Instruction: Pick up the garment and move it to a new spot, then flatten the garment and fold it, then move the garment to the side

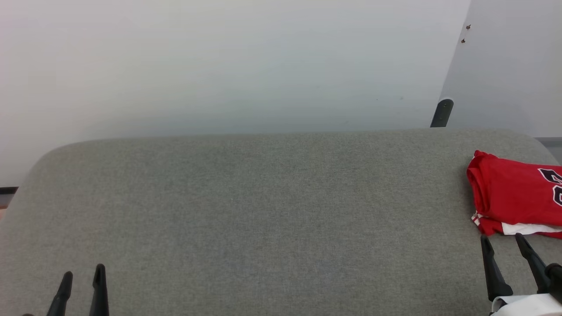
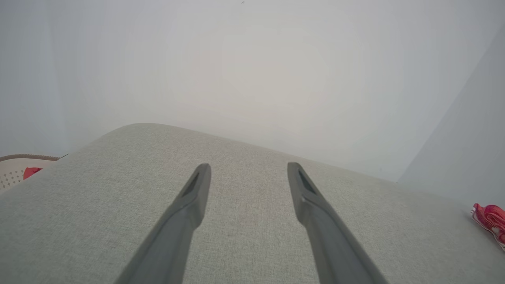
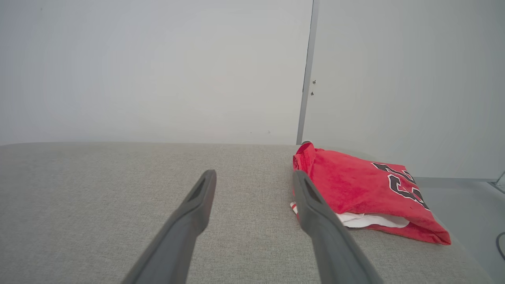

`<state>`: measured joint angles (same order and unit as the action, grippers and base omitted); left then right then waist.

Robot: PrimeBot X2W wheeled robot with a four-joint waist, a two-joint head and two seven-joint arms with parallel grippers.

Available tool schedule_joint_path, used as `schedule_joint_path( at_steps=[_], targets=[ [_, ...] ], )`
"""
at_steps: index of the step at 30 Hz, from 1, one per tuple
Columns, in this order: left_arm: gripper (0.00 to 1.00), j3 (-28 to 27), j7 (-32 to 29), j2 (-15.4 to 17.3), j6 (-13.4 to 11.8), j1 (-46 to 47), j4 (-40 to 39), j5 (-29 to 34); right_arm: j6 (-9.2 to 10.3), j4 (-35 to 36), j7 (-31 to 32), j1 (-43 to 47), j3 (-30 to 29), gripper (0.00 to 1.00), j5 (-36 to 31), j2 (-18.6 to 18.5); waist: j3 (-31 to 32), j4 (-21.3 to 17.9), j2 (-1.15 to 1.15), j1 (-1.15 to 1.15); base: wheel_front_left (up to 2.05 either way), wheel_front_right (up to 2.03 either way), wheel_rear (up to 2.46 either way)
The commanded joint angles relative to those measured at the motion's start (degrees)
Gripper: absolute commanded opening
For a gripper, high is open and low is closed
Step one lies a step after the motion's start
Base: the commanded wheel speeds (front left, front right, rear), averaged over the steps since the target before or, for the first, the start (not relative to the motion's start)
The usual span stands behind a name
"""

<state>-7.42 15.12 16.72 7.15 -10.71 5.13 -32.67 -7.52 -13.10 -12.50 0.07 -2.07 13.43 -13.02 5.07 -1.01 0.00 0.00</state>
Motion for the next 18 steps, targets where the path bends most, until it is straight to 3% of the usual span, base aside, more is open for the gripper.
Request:
schedule_joint_path(
  at_steps=[1, 12, 13, 18],
  targets=[
    [1.00, 0.09, -0.06, 0.12, 0.45, -0.60, -0.17, 0.21, 0.06, 0.66, 0.24, 0.90, -0.39, 1.00, -0.55, 0.39, -0.01, -0.03, 0.00, 0.00, 0.00, 0.00, 0.00],
    [1.00, -0.02, -0.06, 0.39, 0.41, -1.15, -0.67, 0.65, 0.06, 3.13, 1.37, 2.25, -0.57, 1.00, -1.01, 1.45, -0.08, -0.04, 0.00, 0.00, 0.00, 0.00, 0.00],
    [0.00, 0.05, 0.00, 0.36, 0.16, -0.54, -0.68, 0.62, 0.00, 3.07, 1.45, 1.75, -0.46, 0.00, -0.44, 1.21, -0.09, -0.05, 0.00, 0.00, 0.00, 0.00, 0.00],
    [0.00, 0.75, -0.07, -1.79, 0.15, -1.25, 1.77, 0.75, 0.00, 0.54, 1.56, 2.98, -0.13, 0.00, -0.18, 2.37, -0.11, -0.05, 0.00, 0.00, 0.00, 0.00, 0.00]
  ],
)
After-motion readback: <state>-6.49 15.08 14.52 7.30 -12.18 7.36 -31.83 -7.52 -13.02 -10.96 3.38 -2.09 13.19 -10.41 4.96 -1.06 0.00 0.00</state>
